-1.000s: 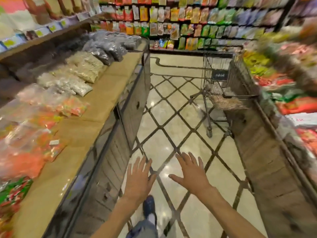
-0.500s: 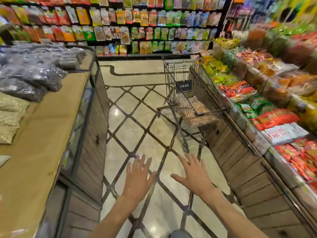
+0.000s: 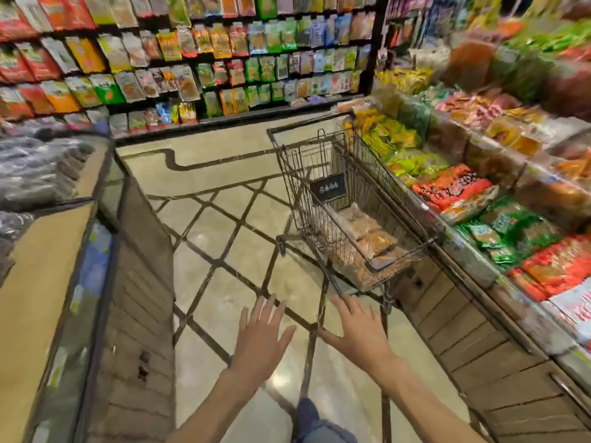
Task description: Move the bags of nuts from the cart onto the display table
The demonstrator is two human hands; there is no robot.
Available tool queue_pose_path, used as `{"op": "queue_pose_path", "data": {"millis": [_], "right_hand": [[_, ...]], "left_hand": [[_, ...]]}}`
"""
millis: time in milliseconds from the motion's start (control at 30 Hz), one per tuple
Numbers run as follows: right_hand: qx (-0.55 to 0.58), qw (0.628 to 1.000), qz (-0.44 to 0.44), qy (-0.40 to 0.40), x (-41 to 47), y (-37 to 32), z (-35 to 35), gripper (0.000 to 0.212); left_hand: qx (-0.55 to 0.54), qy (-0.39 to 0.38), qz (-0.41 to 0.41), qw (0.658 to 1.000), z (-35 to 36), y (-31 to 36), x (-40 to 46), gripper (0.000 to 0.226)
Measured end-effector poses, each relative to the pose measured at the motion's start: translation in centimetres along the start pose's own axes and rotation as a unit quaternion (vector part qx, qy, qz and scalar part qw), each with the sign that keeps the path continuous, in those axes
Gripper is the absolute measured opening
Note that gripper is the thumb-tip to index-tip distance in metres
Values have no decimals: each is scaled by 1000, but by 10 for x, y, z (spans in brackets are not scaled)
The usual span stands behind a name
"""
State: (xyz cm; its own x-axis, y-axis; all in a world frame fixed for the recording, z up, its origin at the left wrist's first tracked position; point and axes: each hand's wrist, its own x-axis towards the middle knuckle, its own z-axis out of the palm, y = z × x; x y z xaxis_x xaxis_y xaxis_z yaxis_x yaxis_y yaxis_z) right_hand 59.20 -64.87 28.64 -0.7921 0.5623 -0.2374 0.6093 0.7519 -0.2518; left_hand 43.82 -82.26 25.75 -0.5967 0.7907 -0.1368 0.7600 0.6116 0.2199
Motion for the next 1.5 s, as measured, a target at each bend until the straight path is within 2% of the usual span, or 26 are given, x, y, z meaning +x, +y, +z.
{"op": "queue_pose_path", "data": {"millis": [233, 333, 600, 700, 833, 967, 1067, 1200, 1300, 1500], "right_hand": [[13, 999, 41, 9, 147, 24, -48, 90], [17, 997, 69, 12, 204, 41, -55, 96], [65, 983, 169, 17, 354, 87, -69, 90], [87, 971, 221, 17, 418, 105, -69, 92], [125, 946, 299, -33, 492, 125, -80, 89], [150, 915, 371, -47, 549, 151, -75, 89], [152, 900, 406, -45, 581, 169, -68, 89], [162, 888, 428, -43, 625, 199, -55, 92], [199, 876, 437, -46, 653, 228, -34, 88], [260, 846, 463, -40, 687, 283, 38, 104]], "left_hand": [[-15, -5, 40, 999, -35, -7, 174, 107], [-8, -20, 62, 998, -40, -7, 247, 117], [-4, -67, 185, 980, -39, -2, 456, 74], [-8, -92, 245, 965, -37, 2, 549, 65], [8, -130, 307, 943, -33, 6, 659, 66], [51, -177, 342, 921, -7, 14, 749, 70], [86, -226, 344, 907, 16, 28, 799, 77], [104, -241, 361, 895, 45, 54, 855, 81], [80, -303, 332, 890, 82, 75, 890, 65], [39, -344, 265, 900, 197, 99, 940, 70]]}}
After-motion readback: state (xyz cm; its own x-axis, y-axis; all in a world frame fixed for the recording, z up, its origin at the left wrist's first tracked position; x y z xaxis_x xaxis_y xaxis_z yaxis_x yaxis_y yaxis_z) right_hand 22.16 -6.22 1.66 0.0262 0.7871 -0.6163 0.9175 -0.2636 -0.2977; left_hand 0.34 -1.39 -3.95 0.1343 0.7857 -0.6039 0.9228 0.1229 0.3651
